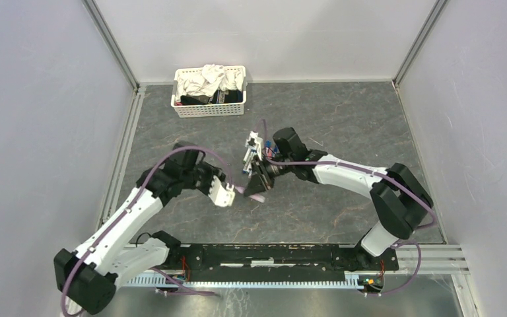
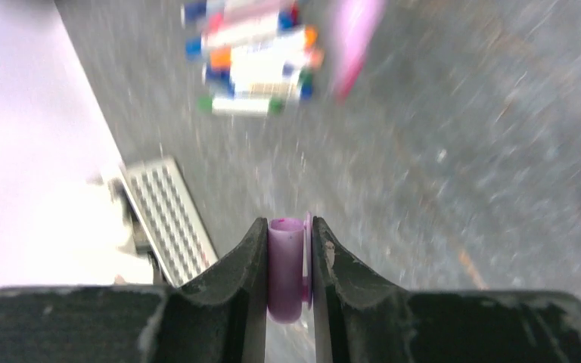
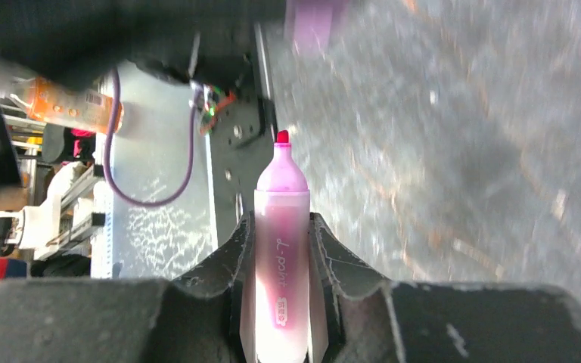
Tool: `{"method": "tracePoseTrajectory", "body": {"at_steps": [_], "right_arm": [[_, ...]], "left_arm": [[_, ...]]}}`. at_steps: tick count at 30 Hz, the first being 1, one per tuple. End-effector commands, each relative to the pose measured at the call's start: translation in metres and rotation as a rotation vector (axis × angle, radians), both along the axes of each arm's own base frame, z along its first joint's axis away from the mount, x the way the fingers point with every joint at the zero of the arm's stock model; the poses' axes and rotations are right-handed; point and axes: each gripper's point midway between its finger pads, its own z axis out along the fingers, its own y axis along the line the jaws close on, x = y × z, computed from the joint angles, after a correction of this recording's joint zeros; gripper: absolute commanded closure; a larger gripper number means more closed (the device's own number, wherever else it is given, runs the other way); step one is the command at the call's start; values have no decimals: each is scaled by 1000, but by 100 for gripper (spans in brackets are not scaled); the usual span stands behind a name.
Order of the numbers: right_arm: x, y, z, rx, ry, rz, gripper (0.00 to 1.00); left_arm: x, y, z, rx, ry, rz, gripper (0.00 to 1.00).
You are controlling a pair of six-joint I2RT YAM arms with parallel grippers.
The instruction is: Open the pen caps
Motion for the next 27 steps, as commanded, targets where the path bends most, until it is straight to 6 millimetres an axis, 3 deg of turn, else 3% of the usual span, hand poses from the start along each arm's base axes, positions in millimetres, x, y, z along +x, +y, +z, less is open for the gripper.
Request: {"method": "tracePoseTrajectory", "body": {"at_steps": [1, 6, 11, 13, 16, 21, 25, 27], "right_arm": [[-28, -47, -45, -161, 72, 25, 96], [-18, -67, -50, -192, 53, -35, 96], [43, -113, -62, -301, 40, -315, 98], [56, -128, -65, -308, 47, -391, 97], [55, -132, -68, -307, 53, -380, 96], [49, -125, -66, -267, 85, -336, 96], [75, -144, -76, -400, 10, -475, 97], [96, -172, -89, -562, -54, -620, 98]], "left_arm": [[59, 57, 20, 114, -126, 207, 98], [78, 82, 18, 123, -113, 276, 98], [63, 80, -8, 87, 26, 332, 98], [58, 78, -19, 68, 110, 401, 98], [54, 76, -28, 46, 202, 466, 98], [41, 64, -29, -14, 211, 409, 98], [47, 66, -37, -11, 238, 475, 98], [52, 66, -45, -13, 304, 542, 98]]}}
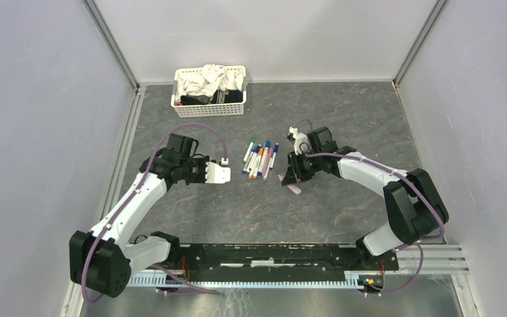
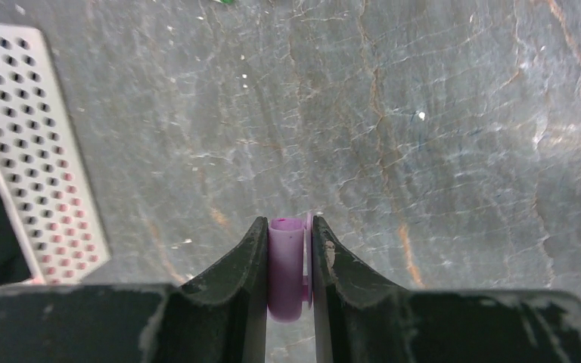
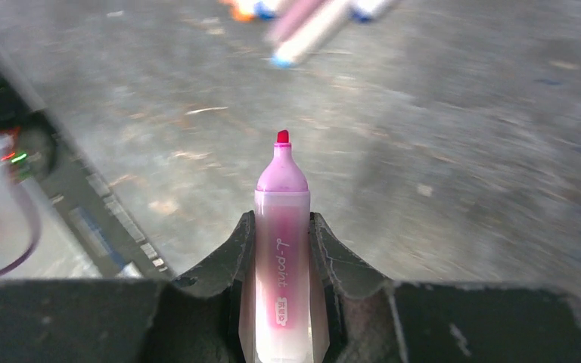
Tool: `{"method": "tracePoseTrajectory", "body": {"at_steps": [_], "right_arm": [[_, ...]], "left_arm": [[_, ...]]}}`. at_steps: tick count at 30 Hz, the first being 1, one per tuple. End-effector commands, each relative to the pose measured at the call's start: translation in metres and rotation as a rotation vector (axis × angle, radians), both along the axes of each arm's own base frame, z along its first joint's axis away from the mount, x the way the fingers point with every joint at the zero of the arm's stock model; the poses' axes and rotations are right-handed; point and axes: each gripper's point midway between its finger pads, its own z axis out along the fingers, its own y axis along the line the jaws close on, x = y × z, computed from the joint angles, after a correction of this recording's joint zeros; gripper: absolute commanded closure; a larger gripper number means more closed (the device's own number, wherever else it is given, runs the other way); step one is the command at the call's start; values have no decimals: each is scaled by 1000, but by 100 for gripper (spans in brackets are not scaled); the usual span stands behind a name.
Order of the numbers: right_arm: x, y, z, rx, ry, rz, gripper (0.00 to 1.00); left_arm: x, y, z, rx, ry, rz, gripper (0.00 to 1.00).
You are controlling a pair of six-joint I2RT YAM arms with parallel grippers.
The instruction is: Open the pen caps
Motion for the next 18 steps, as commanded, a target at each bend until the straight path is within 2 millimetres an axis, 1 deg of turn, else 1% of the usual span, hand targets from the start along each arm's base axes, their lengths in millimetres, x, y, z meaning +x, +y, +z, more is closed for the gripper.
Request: {"method": "tracePoseTrajectory", "body": {"at_steps": [1, 3, 4, 6, 9, 13, 18], "right_arm": [[53, -52, -14, -333, -156, -246, 100], [63, -80, -22, -468, -191, -348, 100], [67, -91, -24, -516, -211, -392, 100], [73, -102, -24, -552, -248, -451, 99], [77, -121, -26, -610, -294, -542, 96], [72, -138, -35, -661, -303, -587, 90], [62, -152, -44, -718, -275, -605, 82]], "left_arm": [[10, -7, -9, -72, 110, 156, 98], [16, -10, -16, -93, 156, 223, 98], [17, -10, -23, -95, 183, 249, 97], [23, -12, -30, -103, 182, 269, 97], [30, -11, -48, -99, 188, 308, 93], [41, -8, -69, -72, 195, 353, 87], [52, 7, -94, 17, 148, 369, 83]]}}
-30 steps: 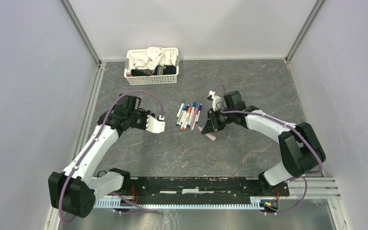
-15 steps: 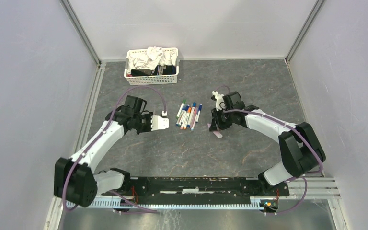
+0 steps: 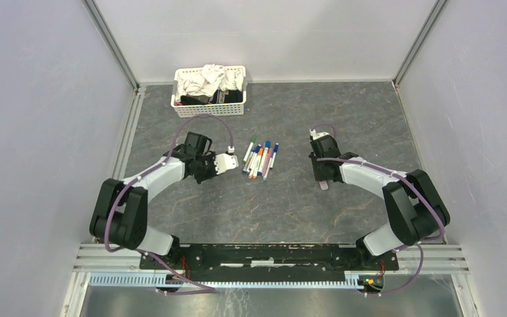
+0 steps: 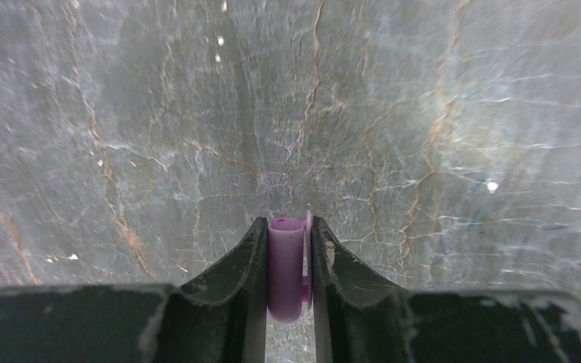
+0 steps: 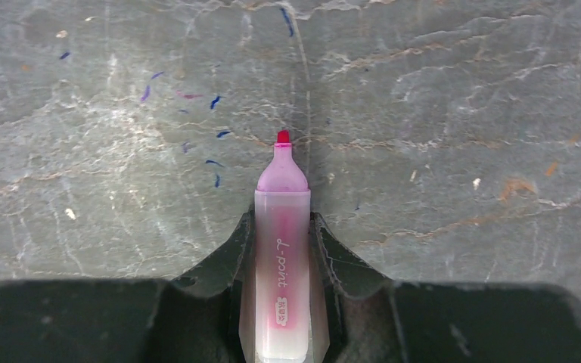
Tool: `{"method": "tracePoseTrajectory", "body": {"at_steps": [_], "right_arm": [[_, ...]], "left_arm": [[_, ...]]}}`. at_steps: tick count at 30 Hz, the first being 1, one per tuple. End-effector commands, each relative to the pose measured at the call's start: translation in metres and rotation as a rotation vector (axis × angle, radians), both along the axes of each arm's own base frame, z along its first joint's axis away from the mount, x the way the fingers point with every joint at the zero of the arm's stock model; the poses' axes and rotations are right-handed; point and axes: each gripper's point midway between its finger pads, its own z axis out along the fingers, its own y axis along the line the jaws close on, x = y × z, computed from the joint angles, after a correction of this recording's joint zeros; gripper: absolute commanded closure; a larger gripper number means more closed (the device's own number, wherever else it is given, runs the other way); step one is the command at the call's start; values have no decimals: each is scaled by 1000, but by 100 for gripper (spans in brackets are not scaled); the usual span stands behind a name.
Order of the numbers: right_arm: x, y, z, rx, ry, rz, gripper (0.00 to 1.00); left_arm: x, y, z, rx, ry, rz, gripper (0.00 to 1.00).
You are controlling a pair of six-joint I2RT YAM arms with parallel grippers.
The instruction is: Open the pen caps
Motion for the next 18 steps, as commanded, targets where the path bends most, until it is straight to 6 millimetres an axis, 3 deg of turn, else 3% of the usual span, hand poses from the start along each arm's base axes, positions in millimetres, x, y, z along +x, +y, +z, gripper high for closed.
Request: {"method": "tracePoseTrajectory", "body": {"at_steps": [1, 6, 8, 10, 12, 13, 15, 16, 18], "right_arm": [[5, -18, 10, -55, -64, -81, 80], [3, -22, 16, -59, -75, -94, 63], [5, -21, 23, -56, -87, -98, 54], [9, -22, 34, -55, -108, -115, 50], [14, -20, 45, -37, -133, -127, 46], [17, -17, 52, -24, -149, -131, 45], [23, -10, 64, 4, -178, -131, 44], [26, -4, 70, 26, -193, -126, 44], [32, 13, 82, 69, -222, -102, 44]], "left_arm": [[18, 10, -16, 56, -57, 60, 83], [21, 14, -26, 82, -51, 74, 78], [19, 12, -25, 66, -36, 79, 64], [19, 9, -20, 50, -29, 83, 55], [17, 5, -12, 27, -17, 90, 38], [20, 2, -4, 8, -19, 93, 27], [21, -4, 10, -32, -10, 107, 21], [22, -9, 20, -57, -4, 112, 7], [22, -15, 39, -99, 18, 131, 1]]}}
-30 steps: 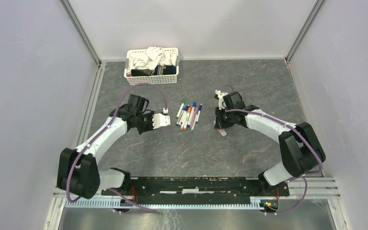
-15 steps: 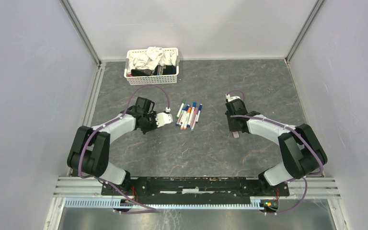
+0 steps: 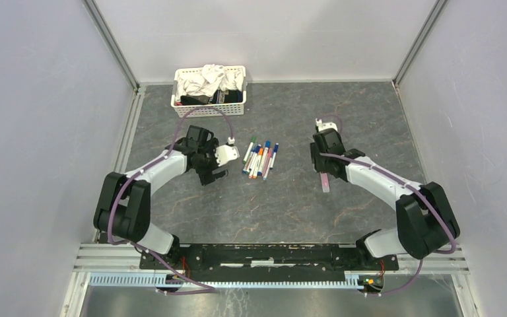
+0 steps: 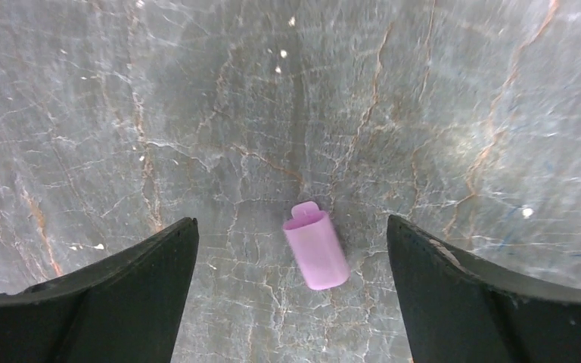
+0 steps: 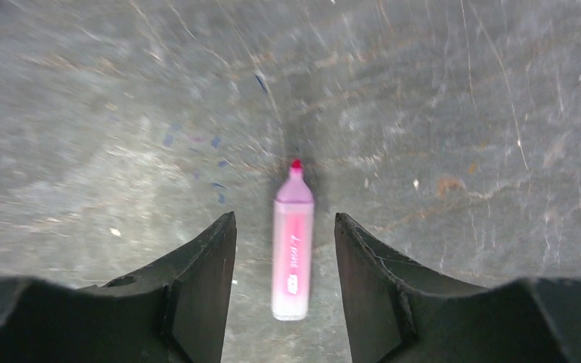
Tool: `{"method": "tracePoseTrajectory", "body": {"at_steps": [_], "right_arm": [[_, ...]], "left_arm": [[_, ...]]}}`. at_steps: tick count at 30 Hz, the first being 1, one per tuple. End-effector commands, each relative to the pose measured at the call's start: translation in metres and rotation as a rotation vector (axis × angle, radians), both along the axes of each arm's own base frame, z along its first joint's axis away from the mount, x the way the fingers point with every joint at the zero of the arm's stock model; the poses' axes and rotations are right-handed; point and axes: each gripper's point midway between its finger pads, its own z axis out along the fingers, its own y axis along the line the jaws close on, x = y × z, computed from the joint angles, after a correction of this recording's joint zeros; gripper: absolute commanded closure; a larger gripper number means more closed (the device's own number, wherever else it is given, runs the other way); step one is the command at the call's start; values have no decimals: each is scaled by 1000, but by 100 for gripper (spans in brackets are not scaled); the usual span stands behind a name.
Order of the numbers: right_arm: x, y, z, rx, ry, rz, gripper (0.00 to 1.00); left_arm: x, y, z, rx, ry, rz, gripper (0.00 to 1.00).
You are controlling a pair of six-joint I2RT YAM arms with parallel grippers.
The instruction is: Open the pen caps
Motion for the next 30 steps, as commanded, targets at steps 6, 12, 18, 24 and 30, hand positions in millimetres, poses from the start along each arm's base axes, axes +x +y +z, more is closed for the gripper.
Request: {"method": "tracePoseTrajectory", "body": {"at_steps": [6, 12, 18, 24, 30], "right_arm": [[38, 96, 54, 224, -110, 120, 49], [53, 152, 29, 291, -32, 191, 56], [61, 177, 3, 325, 26, 204, 62], [64, 179, -11, 310, 44, 193, 64], [69, 174, -20, 273, 47, 168, 64]], "left_arm": [[10, -29, 102, -221, 29, 146, 0], [7, -26, 148, -276, -33, 212, 0], [-5, -19, 158, -290, -58, 247, 0], [-14, -15, 150, -269, -15, 275, 0], [-21, -13, 144, -259, 11, 273, 0]]}}
